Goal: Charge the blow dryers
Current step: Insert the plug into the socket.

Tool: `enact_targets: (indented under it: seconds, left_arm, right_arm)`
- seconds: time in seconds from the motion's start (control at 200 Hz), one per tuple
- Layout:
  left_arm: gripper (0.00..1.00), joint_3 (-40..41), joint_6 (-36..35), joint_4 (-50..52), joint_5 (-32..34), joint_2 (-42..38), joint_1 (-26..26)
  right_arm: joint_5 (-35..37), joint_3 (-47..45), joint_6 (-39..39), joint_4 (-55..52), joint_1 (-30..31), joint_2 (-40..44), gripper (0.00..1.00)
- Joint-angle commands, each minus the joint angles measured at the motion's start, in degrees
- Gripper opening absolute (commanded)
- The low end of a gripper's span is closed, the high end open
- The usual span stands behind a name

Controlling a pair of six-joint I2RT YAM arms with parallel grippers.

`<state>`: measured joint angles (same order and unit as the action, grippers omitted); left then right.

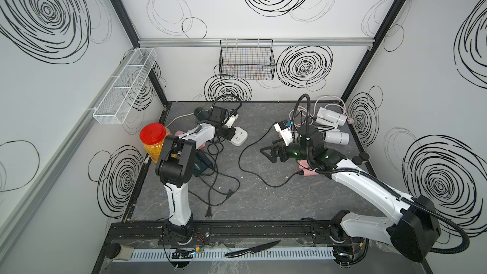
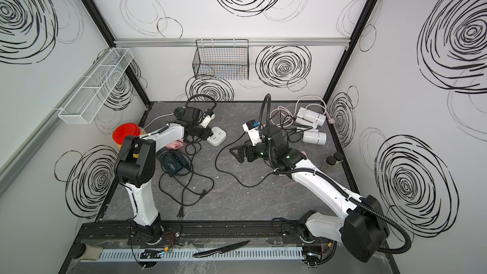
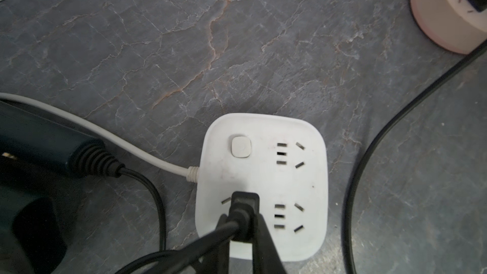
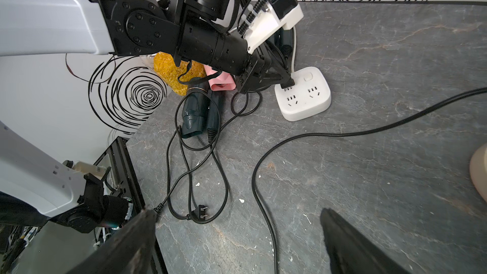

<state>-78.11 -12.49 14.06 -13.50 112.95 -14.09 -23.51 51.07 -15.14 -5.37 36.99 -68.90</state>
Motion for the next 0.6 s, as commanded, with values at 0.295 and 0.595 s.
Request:
enact_targets:
  seconds: [0.295, 0.595]
  left_arm:
    - [0.12, 2.57, 1.09, 4.55, 6.28, -0.16, -3.34]
    - [0.12, 7.35, 11.27, -2.25, -1.47, -0.96, -1.81]
  right_arm:
    - [0.35, -1.54, 0.24, 0.56, -0.17, 2.37, 1.0]
    - [-0.03, -2.29, -0.12, 1.33, -0.32, 2.85, 1.0]
